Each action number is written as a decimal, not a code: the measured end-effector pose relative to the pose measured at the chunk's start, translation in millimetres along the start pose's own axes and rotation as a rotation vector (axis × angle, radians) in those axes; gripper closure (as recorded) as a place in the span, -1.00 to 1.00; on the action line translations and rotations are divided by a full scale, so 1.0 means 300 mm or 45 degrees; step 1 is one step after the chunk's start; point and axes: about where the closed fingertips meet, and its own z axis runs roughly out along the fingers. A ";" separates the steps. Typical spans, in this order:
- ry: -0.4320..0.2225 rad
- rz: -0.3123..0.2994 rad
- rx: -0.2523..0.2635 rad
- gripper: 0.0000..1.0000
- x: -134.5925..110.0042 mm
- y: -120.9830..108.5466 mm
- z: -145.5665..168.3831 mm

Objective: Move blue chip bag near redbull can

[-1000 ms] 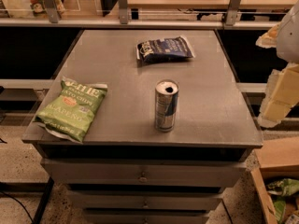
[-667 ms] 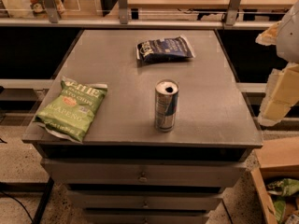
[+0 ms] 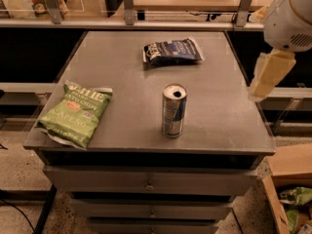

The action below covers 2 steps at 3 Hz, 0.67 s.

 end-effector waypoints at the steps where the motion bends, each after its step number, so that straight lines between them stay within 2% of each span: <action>1: -0.041 -0.087 0.066 -1.00 -0.032 -0.183 0.110; 2: -0.068 -0.073 0.111 -1.00 -0.072 -0.411 0.230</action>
Offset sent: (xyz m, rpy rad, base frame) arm 0.2084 0.0119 -0.0136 0.0167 -0.0886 0.0354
